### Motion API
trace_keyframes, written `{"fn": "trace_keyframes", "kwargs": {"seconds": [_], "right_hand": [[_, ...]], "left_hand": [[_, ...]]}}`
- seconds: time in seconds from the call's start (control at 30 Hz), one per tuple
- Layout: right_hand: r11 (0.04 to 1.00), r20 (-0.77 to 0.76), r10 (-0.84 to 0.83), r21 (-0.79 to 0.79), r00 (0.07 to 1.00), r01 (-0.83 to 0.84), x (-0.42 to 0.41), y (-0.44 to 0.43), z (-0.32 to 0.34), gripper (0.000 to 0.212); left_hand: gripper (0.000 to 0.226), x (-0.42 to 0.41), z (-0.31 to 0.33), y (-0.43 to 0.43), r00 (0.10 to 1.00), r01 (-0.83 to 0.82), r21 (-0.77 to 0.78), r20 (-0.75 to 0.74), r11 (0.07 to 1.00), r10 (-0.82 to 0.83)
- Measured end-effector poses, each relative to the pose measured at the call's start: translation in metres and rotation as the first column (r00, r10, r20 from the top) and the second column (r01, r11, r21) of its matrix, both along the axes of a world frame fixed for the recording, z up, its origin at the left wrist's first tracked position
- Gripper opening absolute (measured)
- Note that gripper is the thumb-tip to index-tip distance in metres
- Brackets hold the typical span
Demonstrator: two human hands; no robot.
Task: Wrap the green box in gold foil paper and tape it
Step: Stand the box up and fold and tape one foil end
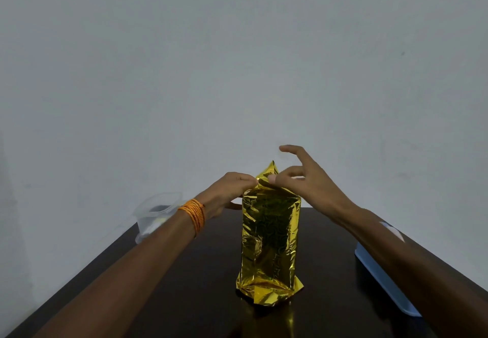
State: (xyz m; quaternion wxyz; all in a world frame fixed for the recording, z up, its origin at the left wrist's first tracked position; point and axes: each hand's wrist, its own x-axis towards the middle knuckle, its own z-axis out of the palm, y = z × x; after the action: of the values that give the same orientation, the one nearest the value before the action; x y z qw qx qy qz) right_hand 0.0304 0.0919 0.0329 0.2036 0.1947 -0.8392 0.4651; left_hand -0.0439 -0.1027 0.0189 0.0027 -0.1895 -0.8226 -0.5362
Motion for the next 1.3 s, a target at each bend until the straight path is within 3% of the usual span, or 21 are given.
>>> {"fn": "trace_keyframes", "kwargs": {"seconds": [0.07, 0.13, 0.27, 0.4, 0.5, 0.67, 0.77, 1.03, 1.2, 1.3], "right_hand": [[0.991, -0.035, -0.038, 0.127, 0.999, 0.042, -0.002, -0.014, 0.002, 0.079], [0.985, -0.085, -0.077, 0.147, 0.993, 0.088, -0.007, -0.026, 0.004, 0.073], [0.991, -0.06, -0.063, -0.122, 0.996, 0.056, -0.012, -0.032, 0.006, 0.063], [0.922, -0.029, -0.049, -0.385, 0.998, 0.034, -0.013, -0.017, 0.009, 0.06], [0.89, -0.004, -0.023, -0.455, 1.0, 0.019, -0.01, 0.003, 0.009, 0.065], [0.962, 0.072, -0.029, -0.269, 0.997, 0.047, 0.0, 0.017, -0.012, 0.075], [0.981, 0.009, 0.036, -0.191, 0.999, -0.033, 0.004, 0.017, -0.022, 0.059], [0.991, -0.157, 0.034, -0.125, 0.987, -0.054, 0.003, 0.024, -0.041, 0.057], [0.994, -0.214, 0.049, -0.085, 0.976, -0.069, 0.004, 0.012, -0.026, 0.082], [0.999, -0.305, 0.037, -0.014, 0.952, -0.043, 0.002, -0.002, -0.016, 0.084]], "left_hand": [[0.019, 0.002, 0.0, -0.001, 1.0, -0.018, -0.003, 0.002, 1.0, 0.018], [0.018, 0.004, 0.001, -0.002, 0.999, -0.027, 0.002, 0.017, 1.0, 0.027], [0.021, 0.009, 0.002, -0.004, 0.999, -0.02, 0.001, 0.026, 1.0, 0.02], [0.023, 0.013, 0.003, -0.002, 1.0, 0.005, -0.02, 0.005, 1.0, -0.005], [0.021, 0.018, 0.005, -0.002, 1.0, 0.01, -0.029, -0.021, 1.0, -0.011], [0.033, 0.017, 0.007, 0.0, 1.0, -0.011, -0.077, -0.028, 0.997, 0.009], [0.023, 0.01, 0.008, 0.002, 0.999, -0.005, -0.105, -0.04, 0.994, 0.001], [0.039, 0.011, 0.012, 0.006, 0.995, 0.083, -0.176, -0.039, 0.981, -0.092], [0.03, 0.009, 0.01, 0.005, 0.997, 0.068, -0.165, -0.03, 0.984, -0.074], [0.022, 0.007, 0.009, 0.004, 0.997, 0.066, -0.14, -0.031, 0.988, -0.071]]}}
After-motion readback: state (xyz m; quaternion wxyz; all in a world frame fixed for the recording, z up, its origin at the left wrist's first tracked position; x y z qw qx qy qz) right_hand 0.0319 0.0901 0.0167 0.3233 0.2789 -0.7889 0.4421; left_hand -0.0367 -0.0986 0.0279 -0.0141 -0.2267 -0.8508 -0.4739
